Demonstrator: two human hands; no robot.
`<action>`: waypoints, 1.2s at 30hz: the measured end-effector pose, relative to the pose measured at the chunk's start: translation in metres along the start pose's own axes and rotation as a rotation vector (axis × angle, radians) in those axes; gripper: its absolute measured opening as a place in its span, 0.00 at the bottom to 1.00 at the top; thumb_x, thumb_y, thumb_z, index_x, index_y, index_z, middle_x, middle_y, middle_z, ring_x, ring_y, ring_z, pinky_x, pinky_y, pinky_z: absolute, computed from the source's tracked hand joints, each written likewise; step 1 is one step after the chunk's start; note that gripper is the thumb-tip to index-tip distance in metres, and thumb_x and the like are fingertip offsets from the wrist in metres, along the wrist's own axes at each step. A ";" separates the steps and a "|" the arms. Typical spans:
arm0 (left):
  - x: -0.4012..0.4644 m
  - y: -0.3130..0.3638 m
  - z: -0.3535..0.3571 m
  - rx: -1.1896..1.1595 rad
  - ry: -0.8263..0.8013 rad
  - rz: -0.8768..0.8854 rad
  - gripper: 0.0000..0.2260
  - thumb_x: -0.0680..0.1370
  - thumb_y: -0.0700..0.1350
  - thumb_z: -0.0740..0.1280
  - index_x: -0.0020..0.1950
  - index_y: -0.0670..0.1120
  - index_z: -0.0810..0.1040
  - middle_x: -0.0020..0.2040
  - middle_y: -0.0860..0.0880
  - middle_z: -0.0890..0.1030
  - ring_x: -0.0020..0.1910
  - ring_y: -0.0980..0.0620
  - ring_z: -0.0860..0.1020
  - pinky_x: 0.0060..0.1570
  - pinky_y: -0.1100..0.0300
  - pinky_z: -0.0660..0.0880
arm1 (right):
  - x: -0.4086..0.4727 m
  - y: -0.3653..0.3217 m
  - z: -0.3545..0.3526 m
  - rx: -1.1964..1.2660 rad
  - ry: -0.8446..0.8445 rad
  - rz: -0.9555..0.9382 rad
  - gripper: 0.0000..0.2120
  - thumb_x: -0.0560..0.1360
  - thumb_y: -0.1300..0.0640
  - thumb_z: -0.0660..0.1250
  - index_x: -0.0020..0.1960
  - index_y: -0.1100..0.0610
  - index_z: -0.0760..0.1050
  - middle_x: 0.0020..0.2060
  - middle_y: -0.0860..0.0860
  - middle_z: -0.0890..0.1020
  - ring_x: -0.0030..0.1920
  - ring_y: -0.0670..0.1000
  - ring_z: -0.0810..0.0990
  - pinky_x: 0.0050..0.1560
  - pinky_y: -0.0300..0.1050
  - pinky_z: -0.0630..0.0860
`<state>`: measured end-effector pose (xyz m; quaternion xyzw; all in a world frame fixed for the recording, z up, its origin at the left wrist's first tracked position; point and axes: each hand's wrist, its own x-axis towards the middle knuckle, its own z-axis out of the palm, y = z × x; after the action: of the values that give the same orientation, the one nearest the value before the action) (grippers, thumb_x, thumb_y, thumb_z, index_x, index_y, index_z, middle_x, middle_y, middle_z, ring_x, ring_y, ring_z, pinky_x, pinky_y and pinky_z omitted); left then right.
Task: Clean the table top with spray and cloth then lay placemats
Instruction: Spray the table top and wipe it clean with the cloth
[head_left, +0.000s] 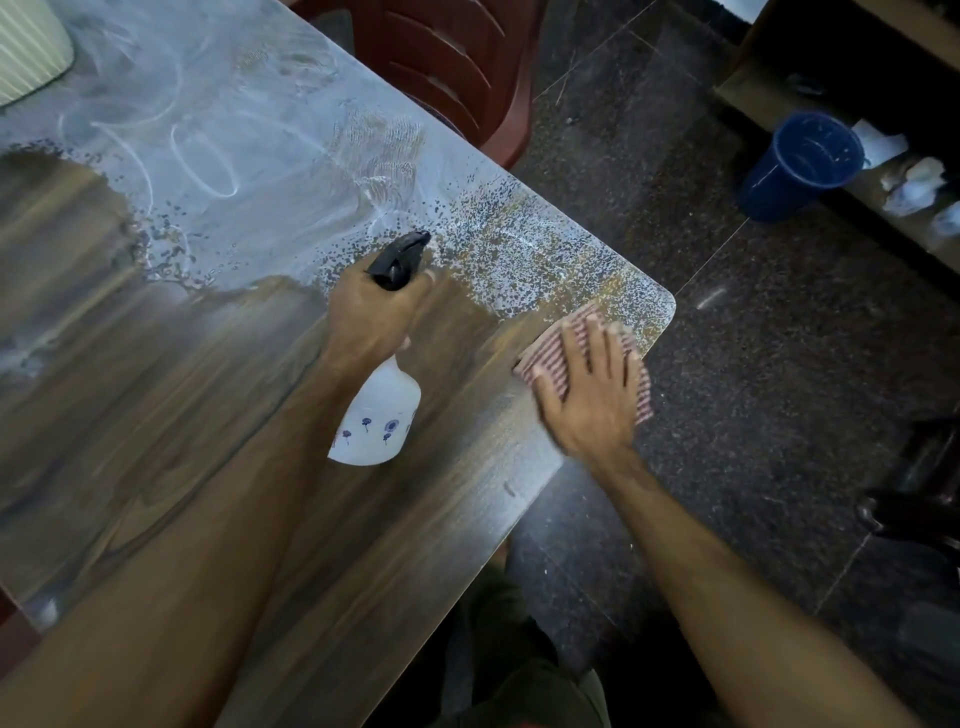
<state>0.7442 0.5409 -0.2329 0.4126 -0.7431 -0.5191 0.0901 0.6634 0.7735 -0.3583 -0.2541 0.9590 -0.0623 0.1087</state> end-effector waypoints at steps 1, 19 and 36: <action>0.001 0.001 -0.001 -0.012 0.007 0.001 0.12 0.77 0.51 0.71 0.57 0.46 0.80 0.44 0.40 0.84 0.17 0.55 0.72 0.27 0.63 0.70 | 0.017 0.008 -0.004 -0.003 0.009 0.019 0.36 0.79 0.33 0.42 0.81 0.51 0.48 0.80 0.56 0.50 0.80 0.58 0.46 0.77 0.65 0.43; 0.005 0.014 -0.001 -0.077 0.057 0.020 0.11 0.77 0.43 0.70 0.56 0.39 0.80 0.25 0.50 0.73 0.18 0.56 0.71 0.22 0.65 0.67 | 0.057 0.040 -0.021 -0.093 -0.081 -0.097 0.37 0.77 0.30 0.41 0.81 0.48 0.44 0.81 0.55 0.46 0.80 0.57 0.43 0.78 0.64 0.43; 0.012 0.013 -0.006 -0.067 0.078 0.008 0.10 0.76 0.44 0.70 0.50 0.37 0.78 0.28 0.44 0.72 0.20 0.52 0.71 0.26 0.62 0.68 | 0.047 0.003 -0.018 -0.131 -0.165 -0.371 0.35 0.79 0.31 0.43 0.81 0.45 0.44 0.80 0.52 0.44 0.80 0.55 0.44 0.78 0.61 0.42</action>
<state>0.7330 0.5302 -0.2227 0.4264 -0.7228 -0.5269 0.1347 0.6177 0.7538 -0.3498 -0.4371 0.8856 0.0022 0.1567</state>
